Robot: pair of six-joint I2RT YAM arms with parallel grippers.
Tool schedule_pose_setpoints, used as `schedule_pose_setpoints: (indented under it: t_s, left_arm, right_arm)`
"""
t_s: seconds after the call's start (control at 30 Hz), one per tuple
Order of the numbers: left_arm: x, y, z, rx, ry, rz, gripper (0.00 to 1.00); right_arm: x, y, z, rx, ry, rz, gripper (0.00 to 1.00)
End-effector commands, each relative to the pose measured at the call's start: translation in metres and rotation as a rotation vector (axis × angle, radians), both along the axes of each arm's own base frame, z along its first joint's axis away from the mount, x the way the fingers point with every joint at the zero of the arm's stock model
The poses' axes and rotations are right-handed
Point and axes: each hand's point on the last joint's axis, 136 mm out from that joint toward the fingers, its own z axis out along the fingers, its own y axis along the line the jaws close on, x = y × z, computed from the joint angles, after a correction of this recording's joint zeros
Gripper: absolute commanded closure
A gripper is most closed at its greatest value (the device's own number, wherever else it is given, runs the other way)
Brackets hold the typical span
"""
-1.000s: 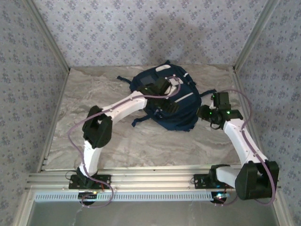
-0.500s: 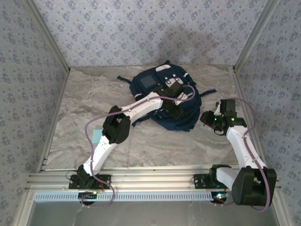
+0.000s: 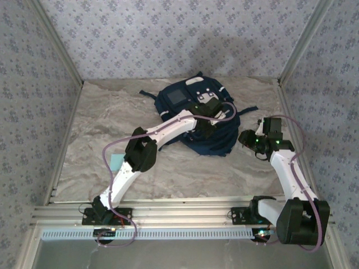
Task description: Pack books, pencil case, and school supplies into a backpack
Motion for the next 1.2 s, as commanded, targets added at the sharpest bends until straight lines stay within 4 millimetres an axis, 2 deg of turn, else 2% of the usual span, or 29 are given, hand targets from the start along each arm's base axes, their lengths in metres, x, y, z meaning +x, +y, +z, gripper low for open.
schedule_pose_setpoints:
  t_s: [0.0,0.23,0.33,0.5,0.6,0.73,0.8,1.0,1.17]
  left_arm:
    - [-0.004,-0.004,0.042,-0.086,0.013,-0.009,0.99]
    - [-0.001,-0.001,0.102,-0.259,0.079,0.080,1.00]
    - [0.001,0.001,0.125,-0.338,0.103,0.110,1.00]
    - [0.004,0.001,0.147,-0.424,0.124,0.117,1.00]
    - [0.006,0.001,0.154,-0.469,0.151,0.124,1.00]
    - [0.008,0.001,0.158,-0.490,0.159,0.128,1.00]
    - [0.007,0.000,0.156,-0.490,0.166,0.120,1.00]
    - [0.001,-0.007,0.140,-0.498,0.227,0.103,1.00]
    - [-0.003,-0.013,0.143,-0.534,0.257,0.082,1.00]
  right_arm:
    - [0.006,0.009,0.001,0.046,-0.019,0.010,0.61]
    - [0.038,0.038,0.013,0.171,-0.118,-0.014,0.61]
    - [0.054,0.048,0.012,0.202,-0.140,-0.040,0.61]
    - [0.085,0.072,0.008,0.282,-0.175,-0.037,0.61]
    - [0.106,0.088,0.003,0.345,-0.193,-0.025,0.61]
    - [0.137,0.103,0.010,0.450,-0.256,-0.038,0.62]
    - [0.146,0.112,0.017,0.487,-0.281,-0.035,0.62]
    - [0.155,0.132,0.026,0.555,-0.304,-0.032,0.62]
    - [0.170,0.161,0.011,0.705,-0.258,-0.045,0.62]
